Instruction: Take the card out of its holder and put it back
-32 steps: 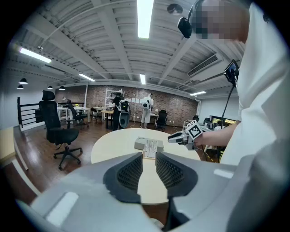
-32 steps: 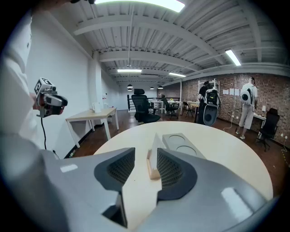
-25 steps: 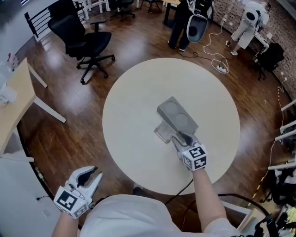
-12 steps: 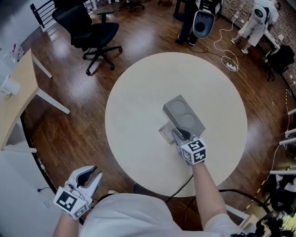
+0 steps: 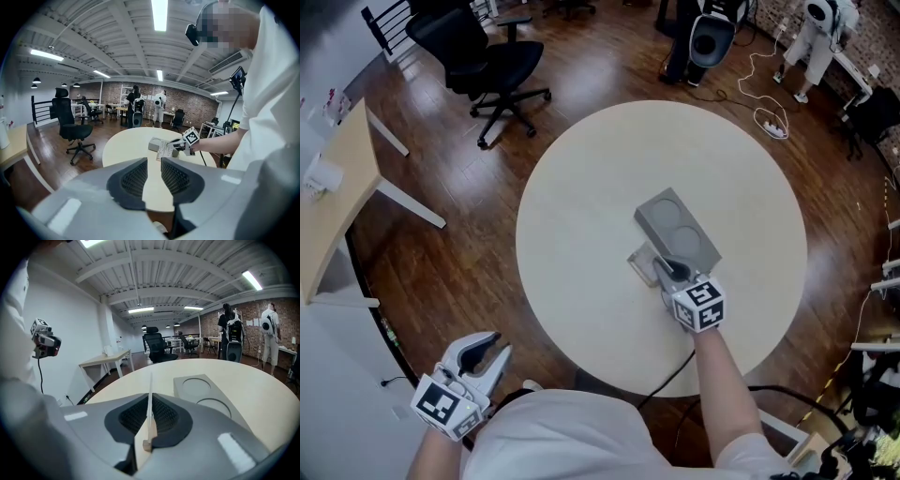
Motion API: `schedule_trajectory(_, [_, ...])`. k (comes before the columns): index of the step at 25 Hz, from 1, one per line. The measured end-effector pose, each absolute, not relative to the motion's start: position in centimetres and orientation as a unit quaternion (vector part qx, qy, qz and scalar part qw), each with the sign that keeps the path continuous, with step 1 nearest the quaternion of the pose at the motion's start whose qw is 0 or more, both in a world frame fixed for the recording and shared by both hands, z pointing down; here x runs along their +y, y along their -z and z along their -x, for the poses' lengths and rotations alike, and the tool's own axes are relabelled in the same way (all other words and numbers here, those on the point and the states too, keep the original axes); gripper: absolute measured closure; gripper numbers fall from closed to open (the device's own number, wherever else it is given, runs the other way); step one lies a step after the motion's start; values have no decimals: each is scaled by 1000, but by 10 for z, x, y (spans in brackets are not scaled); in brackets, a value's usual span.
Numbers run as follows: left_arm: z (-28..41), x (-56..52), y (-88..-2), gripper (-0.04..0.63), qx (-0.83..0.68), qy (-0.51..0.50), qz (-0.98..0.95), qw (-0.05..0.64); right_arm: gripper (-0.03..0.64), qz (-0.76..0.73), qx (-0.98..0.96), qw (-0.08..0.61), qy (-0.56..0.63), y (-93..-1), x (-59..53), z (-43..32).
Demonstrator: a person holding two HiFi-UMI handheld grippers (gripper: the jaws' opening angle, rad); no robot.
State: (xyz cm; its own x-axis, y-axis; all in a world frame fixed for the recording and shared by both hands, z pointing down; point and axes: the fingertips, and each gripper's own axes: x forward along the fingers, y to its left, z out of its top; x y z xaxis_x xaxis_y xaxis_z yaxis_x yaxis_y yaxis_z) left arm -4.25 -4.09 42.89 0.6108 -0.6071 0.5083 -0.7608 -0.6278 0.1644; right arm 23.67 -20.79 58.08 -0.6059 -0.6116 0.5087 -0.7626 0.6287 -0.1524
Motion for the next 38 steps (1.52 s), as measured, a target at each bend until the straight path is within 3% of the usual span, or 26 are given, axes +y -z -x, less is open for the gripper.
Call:
schedule_trajectory(18, [93,-16,-425,500,-379,-159,-897,165,595,-425,-874,208,-108,-489,-183,-204])
schedule_trajectory(38, [287,99,-427,500,-418,-113,-889,149,595,-334,-917,203,-83,-433,6,65])
